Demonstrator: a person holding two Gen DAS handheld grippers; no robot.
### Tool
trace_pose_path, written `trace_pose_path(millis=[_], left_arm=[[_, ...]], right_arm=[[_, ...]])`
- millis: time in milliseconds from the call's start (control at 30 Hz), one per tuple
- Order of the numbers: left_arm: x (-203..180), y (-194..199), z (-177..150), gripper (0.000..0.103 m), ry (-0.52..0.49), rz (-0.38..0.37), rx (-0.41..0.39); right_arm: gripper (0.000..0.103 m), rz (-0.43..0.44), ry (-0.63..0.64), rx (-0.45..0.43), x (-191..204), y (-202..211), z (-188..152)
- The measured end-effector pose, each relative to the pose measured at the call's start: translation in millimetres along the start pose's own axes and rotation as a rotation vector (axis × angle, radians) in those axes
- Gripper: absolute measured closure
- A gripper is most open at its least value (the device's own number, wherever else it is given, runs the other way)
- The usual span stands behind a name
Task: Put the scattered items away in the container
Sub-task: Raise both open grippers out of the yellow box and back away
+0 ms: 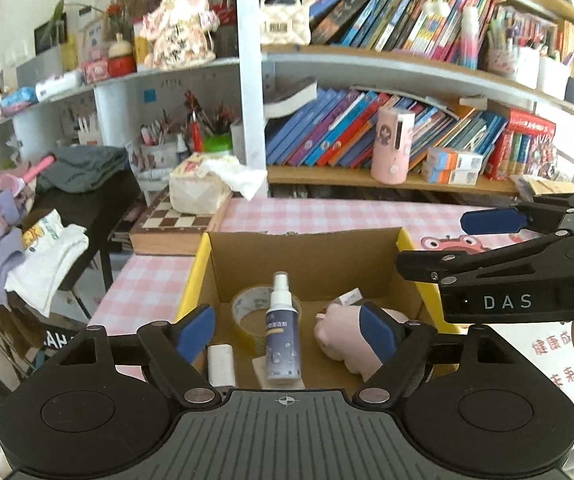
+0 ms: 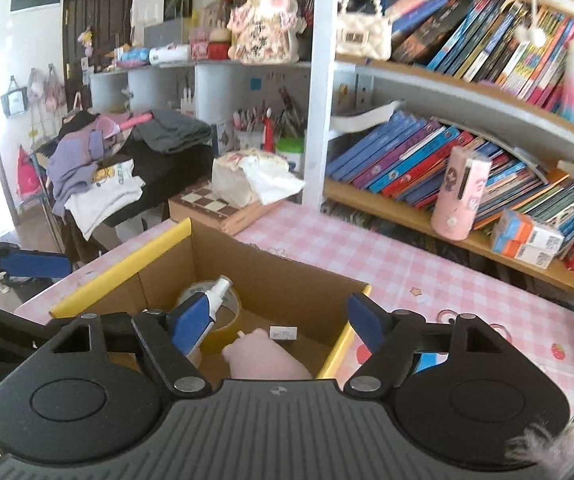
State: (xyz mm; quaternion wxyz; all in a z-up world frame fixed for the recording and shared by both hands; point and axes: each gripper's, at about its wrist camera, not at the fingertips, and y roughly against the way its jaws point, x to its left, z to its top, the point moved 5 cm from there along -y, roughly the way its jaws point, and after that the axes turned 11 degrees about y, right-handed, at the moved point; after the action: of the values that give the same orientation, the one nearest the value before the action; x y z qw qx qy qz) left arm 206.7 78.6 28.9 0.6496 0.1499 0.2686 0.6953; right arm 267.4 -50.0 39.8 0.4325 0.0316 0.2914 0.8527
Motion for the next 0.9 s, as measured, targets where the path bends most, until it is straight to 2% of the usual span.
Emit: trace_pose_path(millis=[233,400,633,900], left_arm=[[9,30,-16,0.018,0.034,0.015,-0.027],[18,46,-40,0.014,0.082,0.023,-0.007],[19,59,-77,0.014,0.062,0.037,0.048],[22,76,-102,0.013,0.068,0.048,0.066]], right_arm=[[0.023,-0.077,-0.043,-0.024,7,40,-18],[0.022,-0.125,-0.062,-0.024,15,67,-42],[0.021,-0.157,-0.065,0.020,30,91,-78],[0.018,-0.185,-0.103,0.069,57,112,-113]])
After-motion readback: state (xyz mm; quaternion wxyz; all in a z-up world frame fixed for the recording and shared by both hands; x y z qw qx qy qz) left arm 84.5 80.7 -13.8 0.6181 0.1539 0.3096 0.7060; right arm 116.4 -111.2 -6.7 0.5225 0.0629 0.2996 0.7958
